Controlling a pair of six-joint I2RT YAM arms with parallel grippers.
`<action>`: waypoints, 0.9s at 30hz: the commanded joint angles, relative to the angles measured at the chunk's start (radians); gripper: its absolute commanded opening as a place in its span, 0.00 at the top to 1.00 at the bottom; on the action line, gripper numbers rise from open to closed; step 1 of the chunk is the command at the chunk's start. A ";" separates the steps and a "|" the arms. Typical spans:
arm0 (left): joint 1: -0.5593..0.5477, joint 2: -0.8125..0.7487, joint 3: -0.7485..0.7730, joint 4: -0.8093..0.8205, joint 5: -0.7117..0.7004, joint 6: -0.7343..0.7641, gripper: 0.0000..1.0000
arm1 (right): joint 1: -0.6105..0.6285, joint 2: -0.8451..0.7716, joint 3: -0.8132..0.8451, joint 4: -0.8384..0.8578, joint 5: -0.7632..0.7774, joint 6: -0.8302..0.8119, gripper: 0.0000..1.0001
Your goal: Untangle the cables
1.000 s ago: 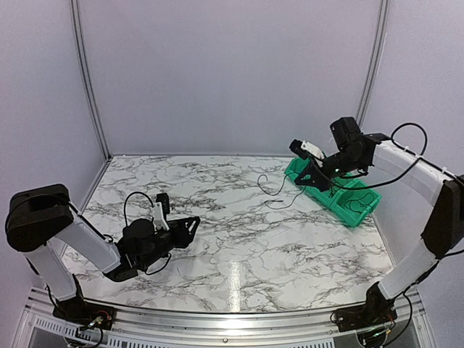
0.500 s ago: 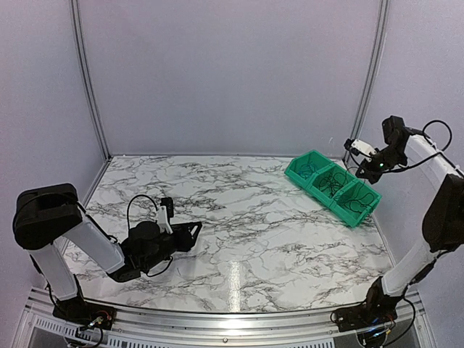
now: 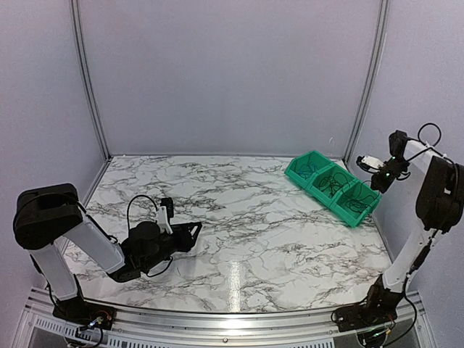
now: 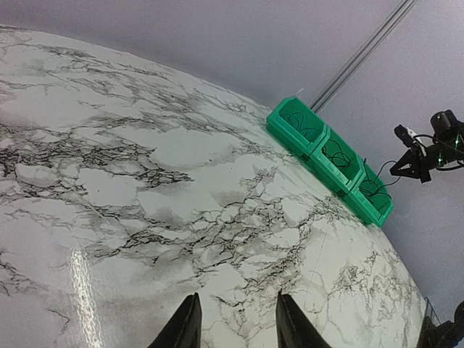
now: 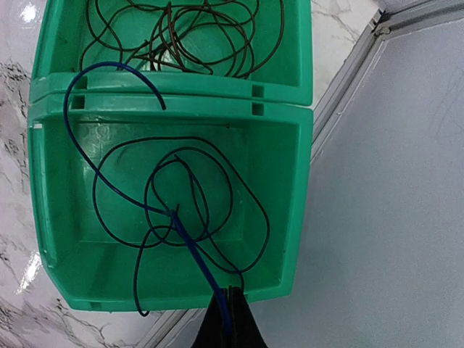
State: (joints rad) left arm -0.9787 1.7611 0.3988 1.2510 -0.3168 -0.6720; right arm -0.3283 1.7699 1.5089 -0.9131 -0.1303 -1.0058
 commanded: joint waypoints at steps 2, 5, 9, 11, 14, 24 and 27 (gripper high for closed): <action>0.005 0.007 -0.006 -0.001 -0.019 -0.001 0.62 | -0.005 0.023 0.027 0.077 0.084 -0.045 1.00; 0.005 0.010 -0.005 -0.001 -0.022 0.000 0.62 | -0.005 0.029 0.011 0.102 0.115 -0.067 1.00; 0.005 0.021 -0.001 -0.001 -0.022 -0.004 0.62 | -0.005 0.026 -0.034 0.160 0.167 -0.103 1.00; 0.005 0.026 0.001 -0.001 -0.019 -0.008 0.62 | -0.004 0.028 -0.038 0.167 0.166 -0.106 1.00; 0.005 0.035 0.005 -0.001 -0.016 -0.010 0.62 | -0.004 0.033 -0.038 0.151 0.142 -0.113 1.00; 0.005 0.023 -0.005 -0.003 -0.013 -0.003 0.61 | -0.003 0.010 0.053 0.015 0.017 -0.061 0.54; 0.005 -0.006 -0.006 -0.028 -0.009 0.009 0.61 | -0.002 -0.025 0.090 -0.044 -0.036 -0.046 0.51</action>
State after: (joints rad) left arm -0.9787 1.7916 0.3988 1.2499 -0.3237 -0.6846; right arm -0.3294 1.8050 1.5120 -0.8658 -0.0731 -1.0843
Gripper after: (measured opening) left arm 0.390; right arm 0.481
